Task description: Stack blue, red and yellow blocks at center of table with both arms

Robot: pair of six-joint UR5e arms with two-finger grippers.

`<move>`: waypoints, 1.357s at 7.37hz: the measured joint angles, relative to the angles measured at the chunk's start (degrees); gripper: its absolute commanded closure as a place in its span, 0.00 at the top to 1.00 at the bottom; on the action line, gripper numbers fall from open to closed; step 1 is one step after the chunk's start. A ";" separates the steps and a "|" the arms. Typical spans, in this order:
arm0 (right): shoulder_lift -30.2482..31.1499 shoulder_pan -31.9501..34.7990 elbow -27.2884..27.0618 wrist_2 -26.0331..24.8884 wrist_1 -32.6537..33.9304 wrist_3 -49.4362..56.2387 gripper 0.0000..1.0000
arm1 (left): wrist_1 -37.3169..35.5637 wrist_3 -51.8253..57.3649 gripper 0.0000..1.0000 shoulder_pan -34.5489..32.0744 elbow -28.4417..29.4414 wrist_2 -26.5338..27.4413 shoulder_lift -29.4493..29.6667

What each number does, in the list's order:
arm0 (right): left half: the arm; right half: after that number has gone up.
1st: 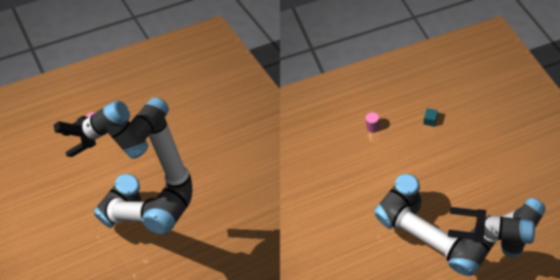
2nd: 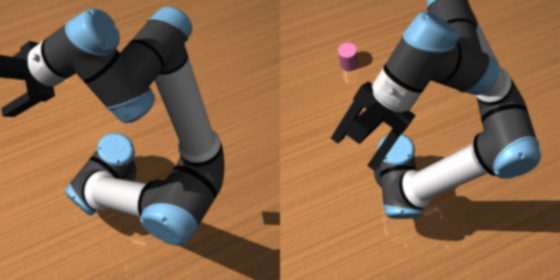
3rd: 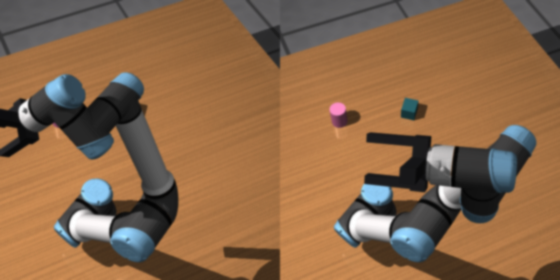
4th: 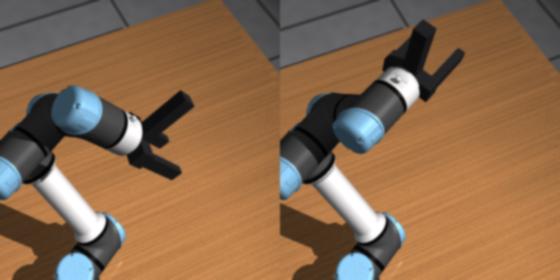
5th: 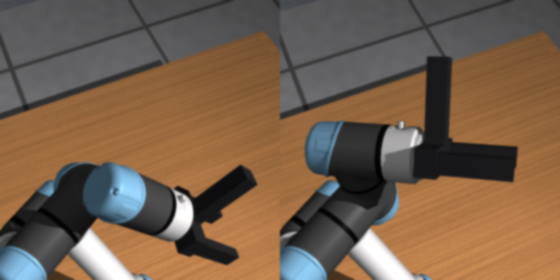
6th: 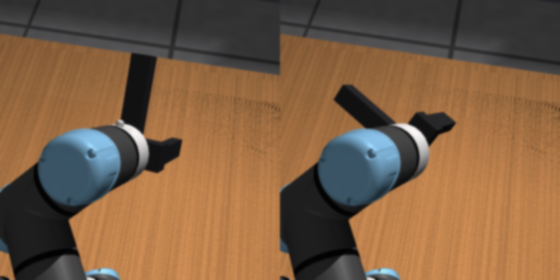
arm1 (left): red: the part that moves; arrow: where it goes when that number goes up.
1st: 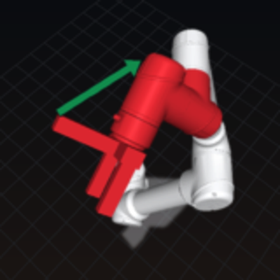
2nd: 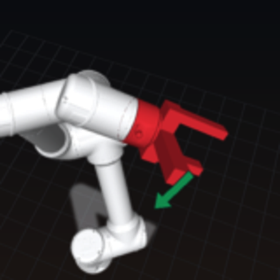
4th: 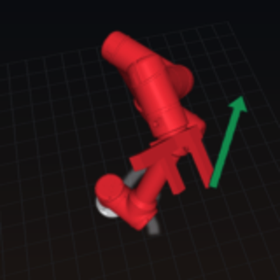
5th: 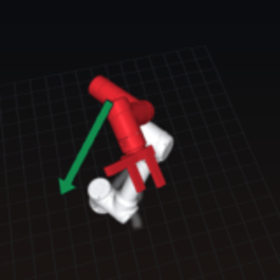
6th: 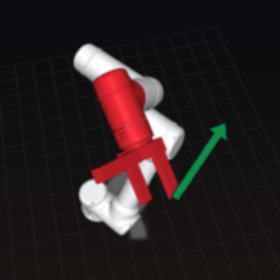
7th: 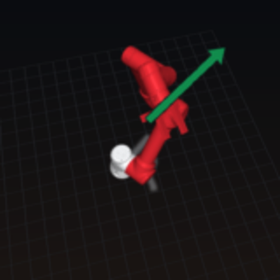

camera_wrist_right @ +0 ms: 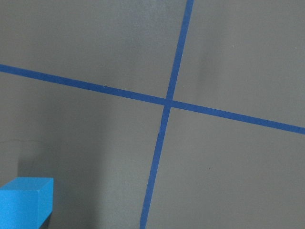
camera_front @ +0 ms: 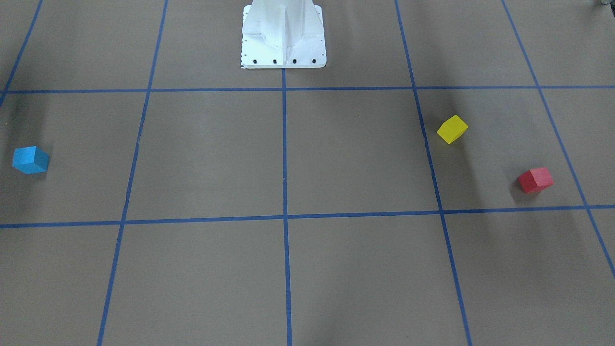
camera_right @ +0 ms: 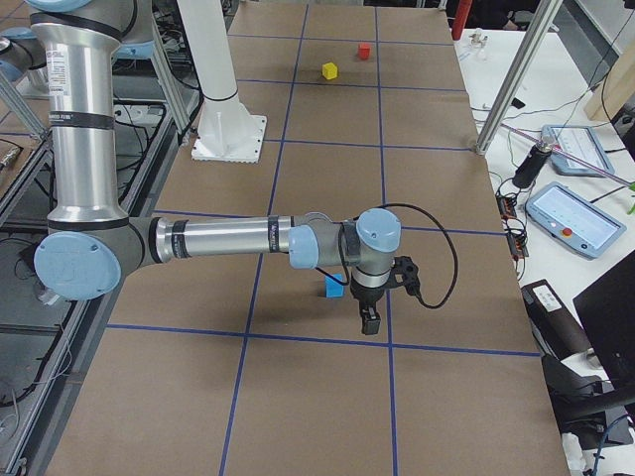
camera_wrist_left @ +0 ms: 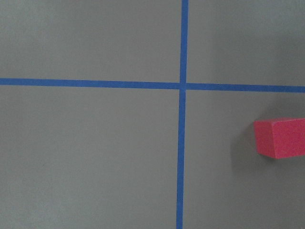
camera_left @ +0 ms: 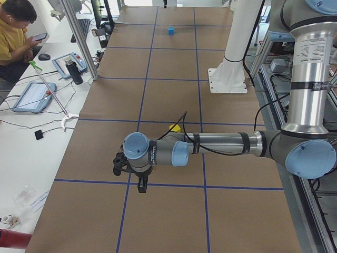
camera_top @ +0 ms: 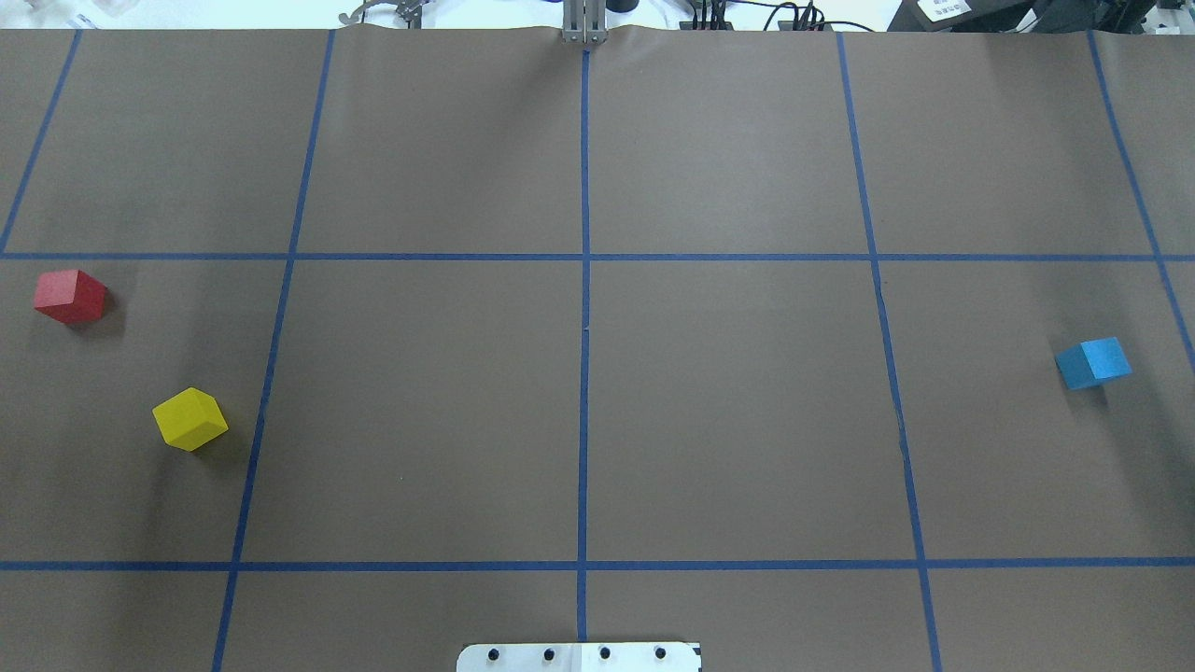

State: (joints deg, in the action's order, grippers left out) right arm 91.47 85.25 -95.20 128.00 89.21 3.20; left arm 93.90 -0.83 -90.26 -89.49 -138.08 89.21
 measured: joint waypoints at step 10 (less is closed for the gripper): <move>-1.17 -0.44 0.21 3.73 -14.79 -0.33 0.99 | 17.81 -0.46 1.00 0.00 1.24 0.30 1.97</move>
State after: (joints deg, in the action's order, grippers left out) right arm 90.31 84.81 -94.99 131.73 74.42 2.87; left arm 111.71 -1.29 -90.26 -88.25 -137.78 91.18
